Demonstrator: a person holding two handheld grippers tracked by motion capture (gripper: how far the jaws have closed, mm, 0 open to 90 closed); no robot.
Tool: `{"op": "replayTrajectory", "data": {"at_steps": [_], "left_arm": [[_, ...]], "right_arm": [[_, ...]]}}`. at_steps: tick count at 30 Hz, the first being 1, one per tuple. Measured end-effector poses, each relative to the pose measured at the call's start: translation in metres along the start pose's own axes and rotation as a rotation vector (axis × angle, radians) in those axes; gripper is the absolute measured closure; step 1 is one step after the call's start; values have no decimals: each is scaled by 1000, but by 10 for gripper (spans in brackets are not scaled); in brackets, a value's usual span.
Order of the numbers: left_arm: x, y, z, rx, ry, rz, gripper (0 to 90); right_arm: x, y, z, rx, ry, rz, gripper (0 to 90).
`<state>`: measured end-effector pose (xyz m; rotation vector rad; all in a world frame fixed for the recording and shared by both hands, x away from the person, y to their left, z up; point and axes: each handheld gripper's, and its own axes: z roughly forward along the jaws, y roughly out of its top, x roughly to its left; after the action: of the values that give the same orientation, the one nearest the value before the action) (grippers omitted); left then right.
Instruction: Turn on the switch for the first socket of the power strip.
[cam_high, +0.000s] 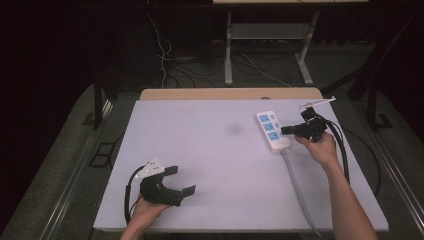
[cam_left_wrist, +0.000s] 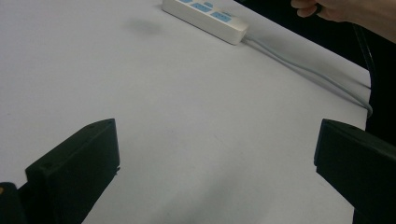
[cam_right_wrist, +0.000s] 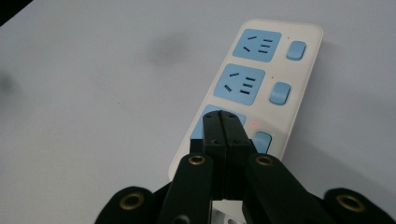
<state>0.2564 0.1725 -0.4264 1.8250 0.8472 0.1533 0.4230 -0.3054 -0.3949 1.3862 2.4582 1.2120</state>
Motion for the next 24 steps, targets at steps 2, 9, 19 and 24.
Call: {"op": "replayTrajectory", "data": {"at_steps": [2,9,19,24], "left_arm": [[0,0,0,-2,0,0,0],[0,0,1,0,0,2,0],[-1,0,1,3,0,6,0],[-1,0,1,3,1,6,0]], "right_arm": [[4,0,-3,-1,-2,1,900],[18,0,-15,-13,-3,-18,895],[36,-8,-28,-40,23,2,675],[40,-15,-33,-74,30,24,496]]}}
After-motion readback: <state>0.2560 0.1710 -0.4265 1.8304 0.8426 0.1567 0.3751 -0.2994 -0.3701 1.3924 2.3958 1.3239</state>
